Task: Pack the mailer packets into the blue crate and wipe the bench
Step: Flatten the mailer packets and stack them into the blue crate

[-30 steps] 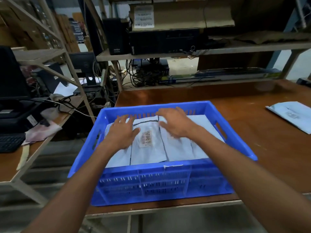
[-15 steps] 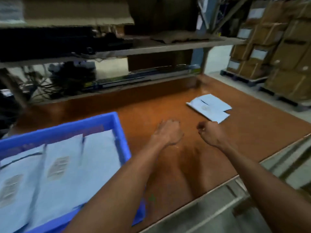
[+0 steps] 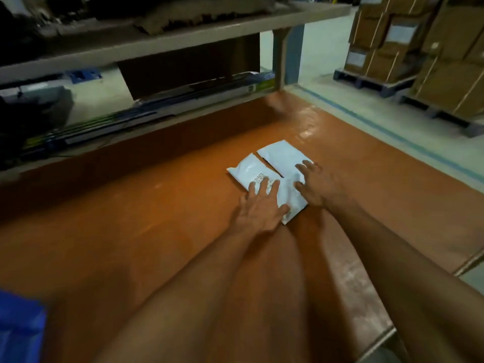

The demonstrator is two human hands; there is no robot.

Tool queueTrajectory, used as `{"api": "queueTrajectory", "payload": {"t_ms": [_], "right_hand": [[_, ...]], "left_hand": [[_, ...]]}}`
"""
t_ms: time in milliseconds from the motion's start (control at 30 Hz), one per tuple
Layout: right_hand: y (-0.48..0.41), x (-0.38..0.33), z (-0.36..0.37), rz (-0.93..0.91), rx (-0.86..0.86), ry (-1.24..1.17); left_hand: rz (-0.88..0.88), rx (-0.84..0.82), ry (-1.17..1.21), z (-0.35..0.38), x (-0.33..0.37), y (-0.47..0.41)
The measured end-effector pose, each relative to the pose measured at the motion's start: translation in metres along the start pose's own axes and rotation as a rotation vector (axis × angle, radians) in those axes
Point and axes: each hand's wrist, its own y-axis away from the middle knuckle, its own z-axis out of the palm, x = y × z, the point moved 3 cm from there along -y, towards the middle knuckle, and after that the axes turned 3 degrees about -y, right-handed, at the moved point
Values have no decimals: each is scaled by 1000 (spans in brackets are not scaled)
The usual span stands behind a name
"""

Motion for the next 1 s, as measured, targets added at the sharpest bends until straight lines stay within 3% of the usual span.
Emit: {"api": "queueTrajectory", "payload": {"t_ms": [133,367,633,733,867,1000], "right_hand": [[-26,19,32,5,-126,53],[-3,-3,37,47,-54,-24],[97,-54,33,52,-66,59],[151,-79,36,33,-39,124],[148,-92,31,11,43,71],[116,-90,51,36,-58,-7]], "left_hand": [[34,-35,-34,27,-5,-35],[80,29,17,46,-45,-24],[96,-3,69,26,-91,79],[109,110,104,27,-106,128],[-134,243,114,30,-110,136],[-274,37,99,48,-95,112]]}}
